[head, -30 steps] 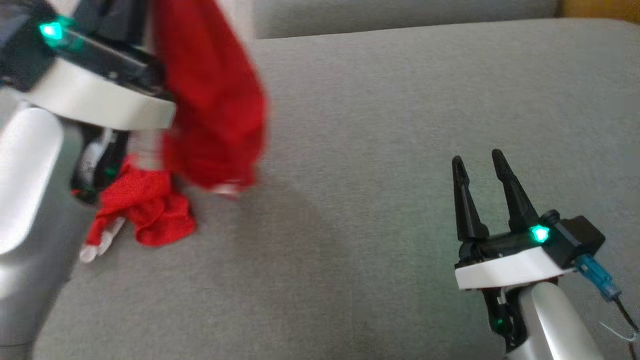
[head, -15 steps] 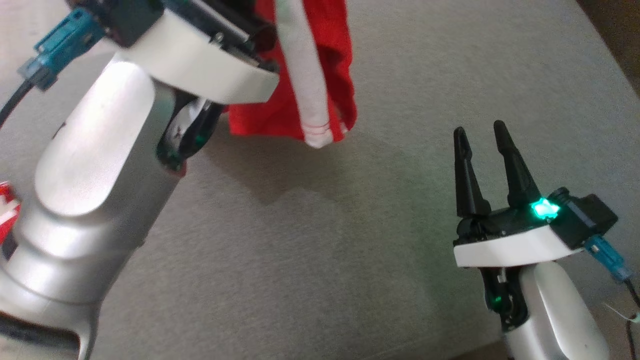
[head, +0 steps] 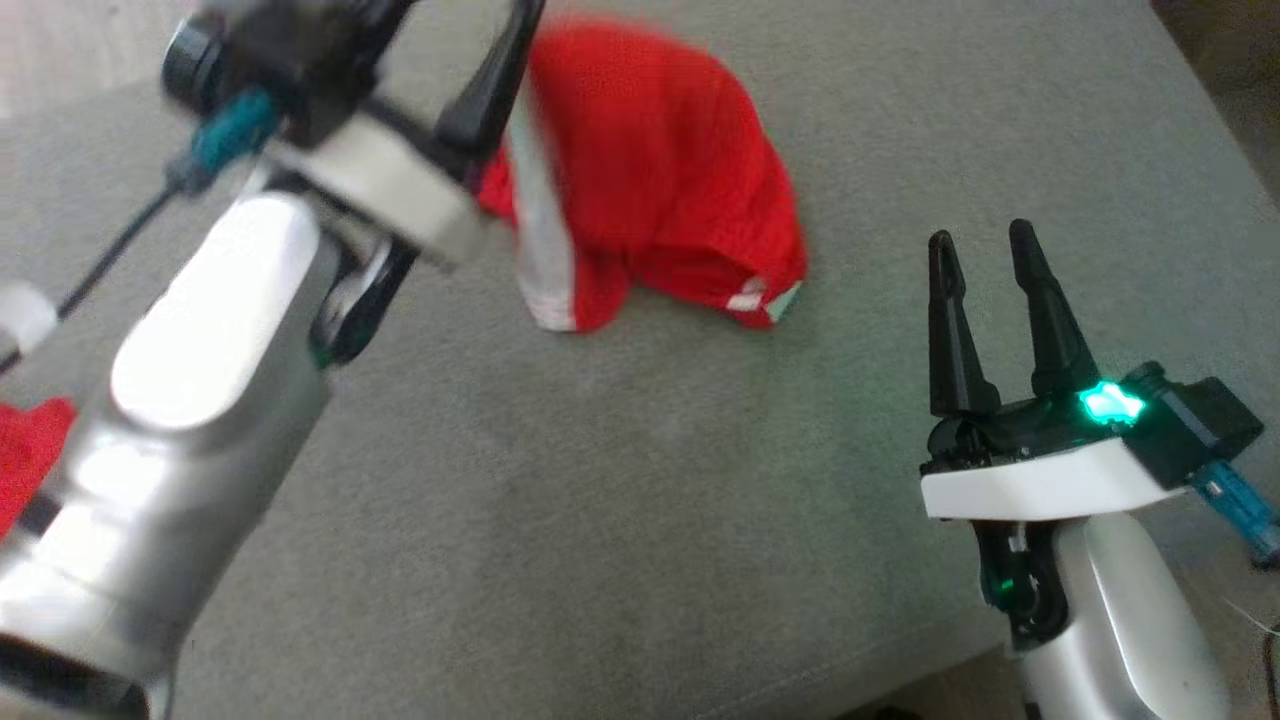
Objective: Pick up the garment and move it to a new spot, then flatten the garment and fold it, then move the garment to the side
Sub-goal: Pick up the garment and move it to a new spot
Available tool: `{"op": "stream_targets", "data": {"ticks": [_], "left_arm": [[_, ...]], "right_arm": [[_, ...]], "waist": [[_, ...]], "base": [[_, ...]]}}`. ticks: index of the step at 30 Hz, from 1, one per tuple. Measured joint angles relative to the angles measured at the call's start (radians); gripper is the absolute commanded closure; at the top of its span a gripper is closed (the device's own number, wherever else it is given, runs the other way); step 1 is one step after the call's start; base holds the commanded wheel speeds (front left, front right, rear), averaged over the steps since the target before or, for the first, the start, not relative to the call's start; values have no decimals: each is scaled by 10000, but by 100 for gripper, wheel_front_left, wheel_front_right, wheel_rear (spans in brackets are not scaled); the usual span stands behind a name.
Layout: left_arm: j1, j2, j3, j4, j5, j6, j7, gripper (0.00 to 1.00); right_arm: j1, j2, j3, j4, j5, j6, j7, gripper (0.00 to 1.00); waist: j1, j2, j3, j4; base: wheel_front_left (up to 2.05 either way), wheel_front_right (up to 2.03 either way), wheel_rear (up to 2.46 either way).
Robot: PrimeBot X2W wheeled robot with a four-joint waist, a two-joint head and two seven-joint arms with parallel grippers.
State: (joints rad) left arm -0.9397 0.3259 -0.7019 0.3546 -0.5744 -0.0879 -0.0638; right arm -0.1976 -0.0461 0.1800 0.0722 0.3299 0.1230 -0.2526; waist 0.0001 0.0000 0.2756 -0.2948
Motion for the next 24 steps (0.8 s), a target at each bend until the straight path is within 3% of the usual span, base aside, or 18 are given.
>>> {"op": "stream_targets", "data": {"ticks": [7, 16, 20, 24], "left_arm": [[1152, 424, 301, 709, -25, 387, -1313, 0], [4412, 876, 1336, -1206, -40, 1814, -1887, 0], [6270, 598, 1766, -2424, 537, 2422, -1900, 0], [7600, -211, 1967, -2884, 1030, 2560, -1900, 0]], "right_arm": [[74, 0, -299, 4, -430, 0, -2, 0], [682, 2, -614, 176, -1181, 0, -31, 0], [978, 4, -882, 309, -1325, 2, -31, 0], [1338, 6, -995, 554, -1503, 0, -31, 0]], "waist": [[-1, 0, -241, 755], [-2, 0, -992, 2061], [-3, 0, -1332, 2616], [-4, 0, -1644, 3074]], "base": [[0, 0, 0], [0, 0, 0], [0, 0, 0], [0, 0, 0]]}}
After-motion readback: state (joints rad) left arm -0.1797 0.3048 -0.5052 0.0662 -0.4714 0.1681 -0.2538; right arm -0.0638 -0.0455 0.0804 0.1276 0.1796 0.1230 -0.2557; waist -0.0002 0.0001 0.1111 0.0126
